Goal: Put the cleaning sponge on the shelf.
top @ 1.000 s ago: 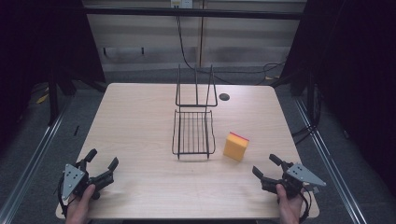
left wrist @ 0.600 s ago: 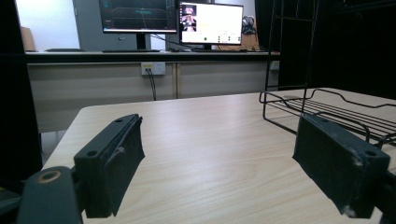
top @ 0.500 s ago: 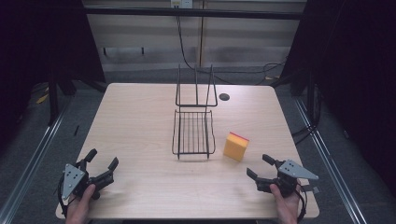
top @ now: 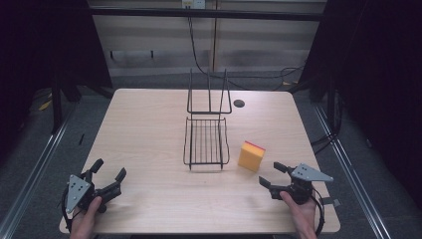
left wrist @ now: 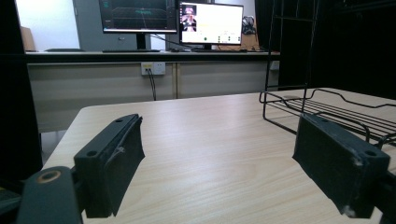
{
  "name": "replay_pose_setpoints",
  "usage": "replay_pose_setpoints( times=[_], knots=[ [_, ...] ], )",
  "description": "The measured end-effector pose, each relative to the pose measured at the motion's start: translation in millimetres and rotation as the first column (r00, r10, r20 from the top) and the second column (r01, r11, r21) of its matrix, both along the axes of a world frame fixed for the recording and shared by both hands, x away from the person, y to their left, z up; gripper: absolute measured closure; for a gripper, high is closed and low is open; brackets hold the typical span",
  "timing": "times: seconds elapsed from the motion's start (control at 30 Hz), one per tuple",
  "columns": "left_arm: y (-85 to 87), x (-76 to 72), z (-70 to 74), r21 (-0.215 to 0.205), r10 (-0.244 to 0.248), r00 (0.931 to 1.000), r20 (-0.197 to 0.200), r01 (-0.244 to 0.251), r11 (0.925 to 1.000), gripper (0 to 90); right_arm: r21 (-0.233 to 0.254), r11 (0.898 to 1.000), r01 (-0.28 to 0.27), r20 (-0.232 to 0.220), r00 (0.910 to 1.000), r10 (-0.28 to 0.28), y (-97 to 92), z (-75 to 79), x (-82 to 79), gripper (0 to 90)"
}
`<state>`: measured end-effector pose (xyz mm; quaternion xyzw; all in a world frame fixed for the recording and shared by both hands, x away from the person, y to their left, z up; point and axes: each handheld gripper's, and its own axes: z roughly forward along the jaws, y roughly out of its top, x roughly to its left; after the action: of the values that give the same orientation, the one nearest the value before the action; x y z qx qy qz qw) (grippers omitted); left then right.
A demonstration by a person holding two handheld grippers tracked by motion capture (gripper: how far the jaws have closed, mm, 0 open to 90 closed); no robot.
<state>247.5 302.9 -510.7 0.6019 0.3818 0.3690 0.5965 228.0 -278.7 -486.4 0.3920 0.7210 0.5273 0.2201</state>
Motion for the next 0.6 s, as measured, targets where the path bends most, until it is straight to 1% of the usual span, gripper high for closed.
replay_pose_setpoints(
  times=[0.07,0.17,0.2,0.27,0.43,0.47,0.57,0.6],
  knots=[
    [0.2,-0.2,0.1,0.001,-0.001,1.0000,-0.001,0.001,1.0000,15.6,0.006,1.000,-0.004,0.009,1.0000,0.004,0.2,2.6,2.7,19.0],
    [0.0,0.0,0.0,0.000,0.000,1.0000,0.000,0.000,1.0000,15.6,0.011,1.000,0.000,0.010,1.0000,0.000,0.9,5.3,6.3,19.2],
    [0.1,-0.2,0.0,0.001,-0.001,1.0000,-0.001,0.001,1.0000,15.5,0.020,1.000,-0.013,0.014,0.9998,0.012,1.5,8.1,10.2,19.8],
    [0.0,0.0,0.0,0.000,0.000,1.0000,0.000,0.000,1.0000,15.6,0.014,1.000,-0.011,0.016,0.9998,0.011,2.9,10.9,13.7,19.1],
    [0.0,0.0,0.0,0.000,-0.001,1.0000,0.000,0.001,1.0000,15.6,0.019,1.000,-0.022,0.010,0.9997,0.022,2.9,13.1,20.8,17.4],
    [0.0,0.0,0.0,0.000,0.000,1.0000,0.001,0.000,1.0000,15.6,0.031,0.999,-0.045,0.017,0.9989,0.044,2.3,13.2,23.3,16.5],
    [0.1,-0.2,0.1,0.001,-0.001,1.0000,-0.001,0.001,1.0000,15.6,0.037,0.999,-0.038,0.008,0.9992,0.038,2.3,13.6,24.8,16.3],
    [0.0,0.0,0.0,0.000,-0.001,1.0000,0.000,0.001,1.0000,15.6,0.036,0.998,-0.046,0.007,0.9989,0.045,2.5,14.8,26.1,17.1]
  ],
)
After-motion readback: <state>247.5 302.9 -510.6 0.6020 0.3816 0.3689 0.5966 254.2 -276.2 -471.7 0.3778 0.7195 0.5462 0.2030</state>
